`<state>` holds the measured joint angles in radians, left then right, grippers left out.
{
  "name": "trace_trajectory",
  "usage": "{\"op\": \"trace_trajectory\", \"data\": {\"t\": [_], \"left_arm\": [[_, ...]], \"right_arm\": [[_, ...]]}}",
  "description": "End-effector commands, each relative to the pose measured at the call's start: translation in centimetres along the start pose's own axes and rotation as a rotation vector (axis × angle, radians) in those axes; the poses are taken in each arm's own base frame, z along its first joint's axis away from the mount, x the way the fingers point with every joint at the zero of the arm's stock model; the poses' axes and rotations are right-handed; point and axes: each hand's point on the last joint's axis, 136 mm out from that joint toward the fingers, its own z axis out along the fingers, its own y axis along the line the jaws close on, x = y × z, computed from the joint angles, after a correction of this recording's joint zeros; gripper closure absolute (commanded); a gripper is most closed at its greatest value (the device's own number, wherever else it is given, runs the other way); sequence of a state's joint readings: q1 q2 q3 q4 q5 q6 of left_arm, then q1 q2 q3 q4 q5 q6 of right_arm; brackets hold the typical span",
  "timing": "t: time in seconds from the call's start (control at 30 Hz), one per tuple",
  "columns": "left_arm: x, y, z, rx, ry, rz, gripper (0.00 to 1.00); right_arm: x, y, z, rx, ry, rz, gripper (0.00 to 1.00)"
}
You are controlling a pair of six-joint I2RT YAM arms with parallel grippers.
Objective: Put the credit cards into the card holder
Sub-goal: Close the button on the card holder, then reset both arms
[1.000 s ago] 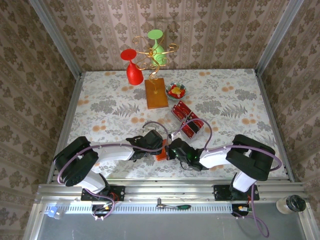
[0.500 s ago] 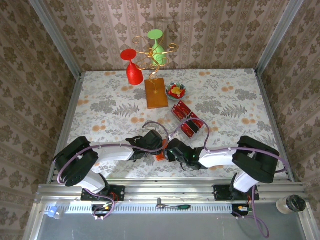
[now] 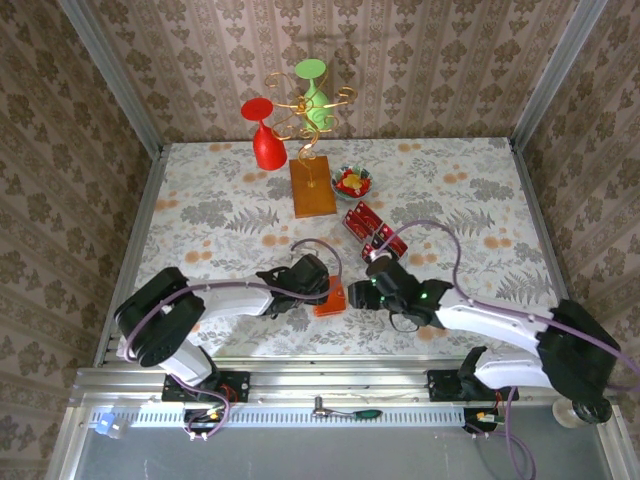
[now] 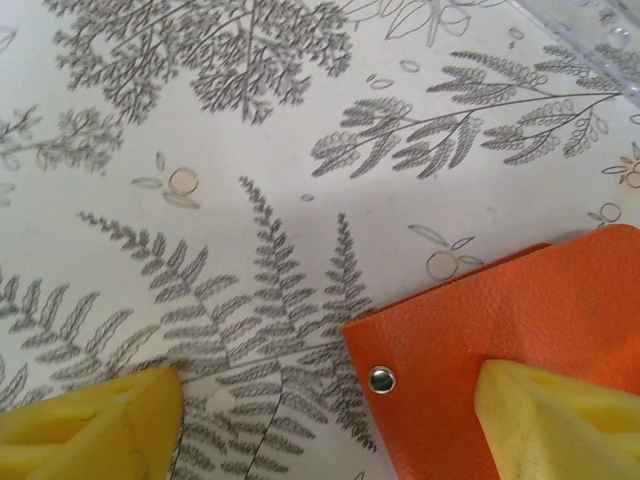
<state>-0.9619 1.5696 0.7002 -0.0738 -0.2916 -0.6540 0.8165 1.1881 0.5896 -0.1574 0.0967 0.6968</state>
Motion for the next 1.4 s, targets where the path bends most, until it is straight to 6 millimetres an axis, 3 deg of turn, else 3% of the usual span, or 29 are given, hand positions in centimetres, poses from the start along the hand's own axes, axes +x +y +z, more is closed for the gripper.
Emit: {"op": "trace_trajectory", "data": {"t": [0.0, 0.2, 0.23, 0.33, 0.47, 0.53, 0.9, 1.03, 1.1, 1.23, 1.37], "left_arm": [[2.0, 0.6, 0.8, -0.027, 0.099, 0.109, 0.21], [-0.9, -0.3, -0.7, -0.008, 0.05, 0.135, 0.2], [-1.5, -0.3, -1.1, -0.005, 0.035, 0.134, 0.2], [-3.0, 0.1, -2.7, 0.003, -0.006, 0.113, 0.18], [-5.2, 1.6, -5.4, 0.006, -0.085, 0.059, 0.11], [-6.2, 2.6, -6.8, -0.001, -0.126, 0.03, 0.0], [-11.8, 13.1, -14.1, -0.288, -0.41, -0.058, 0.0], [-13.4, 17.5, -16.2, -0.396, -0.548, -0.09, 0.0], [-13.7, 20.8, -17.0, -0.463, -0.602, -0.139, 0.0], [-13.2, 25.6, -16.6, -0.566, -0.677, -0.177, 0.0], [-11.8, 28.7, -13.7, -0.611, -0.629, -0.161, 0.0]], "right_arm": [[-0.3, -1.3, -2.2, 0.005, 0.019, 0.069, 0.37], [-3.4, -2.7, -6.3, -0.026, -0.062, 0.164, 0.21], [-4.0, -3.0, -7.0, -0.024, -0.078, 0.178, 0.12], [-5.4, -4.3, -8.6, 0.001, -0.119, 0.211, 0.0], [-7.0, -6.8, -10.4, 0.08, -0.162, 0.265, 0.0], [-7.8, -8.4, -10.9, 0.13, -0.188, 0.301, 0.0], [-11.8, -21.0, -12.5, 0.551, -0.369, 0.488, 0.0], [-13.7, -23.9, -13.0, 0.704, -0.494, 0.417, 0.0], [-14.6, -24.7, -12.8, 0.744, -0.512, 0.373, 0.0], [-15.3, -26.2, -11.1, 0.804, -0.499, 0.311, 0.0], [-15.1, -27.1, -8.5, 0.812, -0.454, 0.24, 0.0]]}}
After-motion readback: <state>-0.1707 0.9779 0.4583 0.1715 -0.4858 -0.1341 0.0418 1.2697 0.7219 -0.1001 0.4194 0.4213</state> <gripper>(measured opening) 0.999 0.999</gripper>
